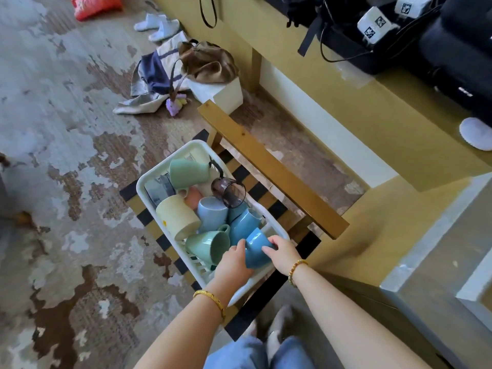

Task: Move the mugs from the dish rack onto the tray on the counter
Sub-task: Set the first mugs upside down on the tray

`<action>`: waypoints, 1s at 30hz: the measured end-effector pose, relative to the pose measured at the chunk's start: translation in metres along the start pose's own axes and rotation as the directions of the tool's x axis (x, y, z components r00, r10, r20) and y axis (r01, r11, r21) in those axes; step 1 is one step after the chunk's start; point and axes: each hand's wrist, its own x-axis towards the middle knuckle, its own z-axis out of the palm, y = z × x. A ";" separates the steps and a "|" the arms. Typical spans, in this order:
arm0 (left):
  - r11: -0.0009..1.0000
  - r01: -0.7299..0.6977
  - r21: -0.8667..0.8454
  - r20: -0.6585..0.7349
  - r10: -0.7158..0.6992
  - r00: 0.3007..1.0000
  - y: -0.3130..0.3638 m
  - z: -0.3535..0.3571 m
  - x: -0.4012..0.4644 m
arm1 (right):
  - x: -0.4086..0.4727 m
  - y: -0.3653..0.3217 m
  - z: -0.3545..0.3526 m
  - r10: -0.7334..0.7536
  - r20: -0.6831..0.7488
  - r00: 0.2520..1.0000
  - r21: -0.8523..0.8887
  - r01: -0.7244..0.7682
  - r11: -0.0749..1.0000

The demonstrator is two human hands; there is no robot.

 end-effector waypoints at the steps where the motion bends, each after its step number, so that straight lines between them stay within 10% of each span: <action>1: 1.000 0.008 0.011 0.001 -0.008 1.000 -0.002 0.001 0.001 | 0.001 0.001 0.001 -0.005 0.015 1.000 0.013 0.005 1.000; 14: 0.932 -0.081 -0.354 -0.159 0.025 0.987 0.018 -0.046 -0.008 | -0.035 -0.033 -0.047 -0.075 -0.083 0.994 0.365 0.100 0.925; 24: 0.170 -0.021 -0.985 -0.020 0.004 1.000 0.167 -0.125 -0.050 | -0.111 -0.080 -0.134 -0.155 -0.366 0.918 0.670 0.375 0.641; 30: 0.007 -0.010 -1.000 -0.011 -0.062 0.998 0.275 -0.143 -0.078 | -0.158 -0.060 -0.204 -0.223 -0.556 0.801 0.473 0.526 0.707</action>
